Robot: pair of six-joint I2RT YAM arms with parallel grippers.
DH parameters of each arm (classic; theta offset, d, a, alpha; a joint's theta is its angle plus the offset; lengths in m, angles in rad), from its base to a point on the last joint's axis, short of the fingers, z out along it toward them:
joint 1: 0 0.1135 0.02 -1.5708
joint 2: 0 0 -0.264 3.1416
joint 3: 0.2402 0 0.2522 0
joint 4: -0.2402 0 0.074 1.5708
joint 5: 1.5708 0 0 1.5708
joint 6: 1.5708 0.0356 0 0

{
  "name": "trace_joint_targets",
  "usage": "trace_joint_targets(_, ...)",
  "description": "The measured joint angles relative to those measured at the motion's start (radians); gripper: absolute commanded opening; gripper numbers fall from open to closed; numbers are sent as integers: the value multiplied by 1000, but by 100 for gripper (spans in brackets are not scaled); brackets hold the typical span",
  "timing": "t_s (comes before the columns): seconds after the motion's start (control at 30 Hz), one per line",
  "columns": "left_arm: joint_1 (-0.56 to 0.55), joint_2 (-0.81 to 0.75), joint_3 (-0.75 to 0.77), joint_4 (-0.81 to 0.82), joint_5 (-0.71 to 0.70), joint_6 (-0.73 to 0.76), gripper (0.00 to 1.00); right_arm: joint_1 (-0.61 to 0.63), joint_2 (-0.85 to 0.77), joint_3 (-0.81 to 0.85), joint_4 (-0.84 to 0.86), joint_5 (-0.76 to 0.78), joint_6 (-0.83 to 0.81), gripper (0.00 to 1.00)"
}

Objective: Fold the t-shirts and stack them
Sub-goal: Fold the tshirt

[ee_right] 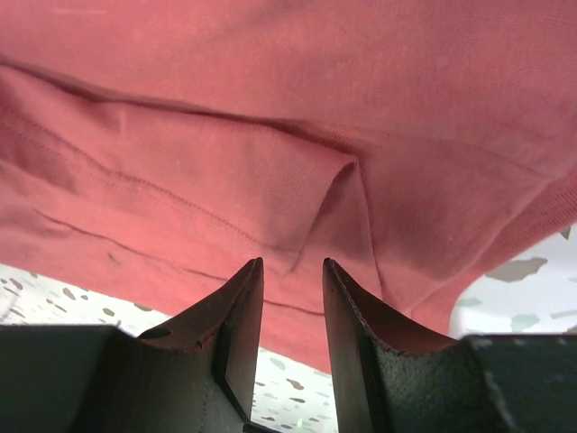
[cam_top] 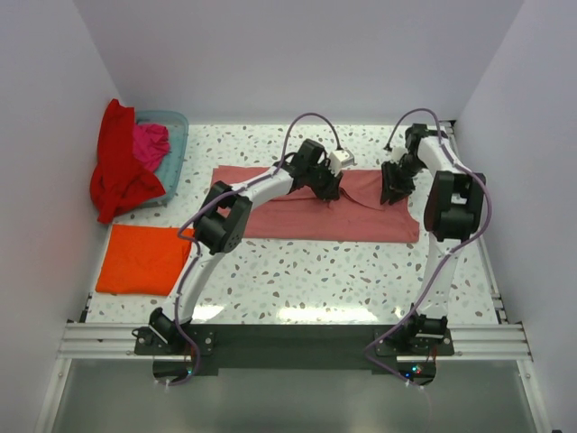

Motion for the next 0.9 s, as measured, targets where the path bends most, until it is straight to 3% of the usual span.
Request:
trace_joint_targets(0.47,0,0,0,42,0,0,20,0,41,0,11,-45,30,26)
trace_joint_targets(0.67,0,0,0,58,-3,-2,20,0,41,-5,10,-79,38,1)
trace_joint_targets(0.9,21,0,-2,113,-6,-83,20,-2,35,-24,12,-150,50,0)
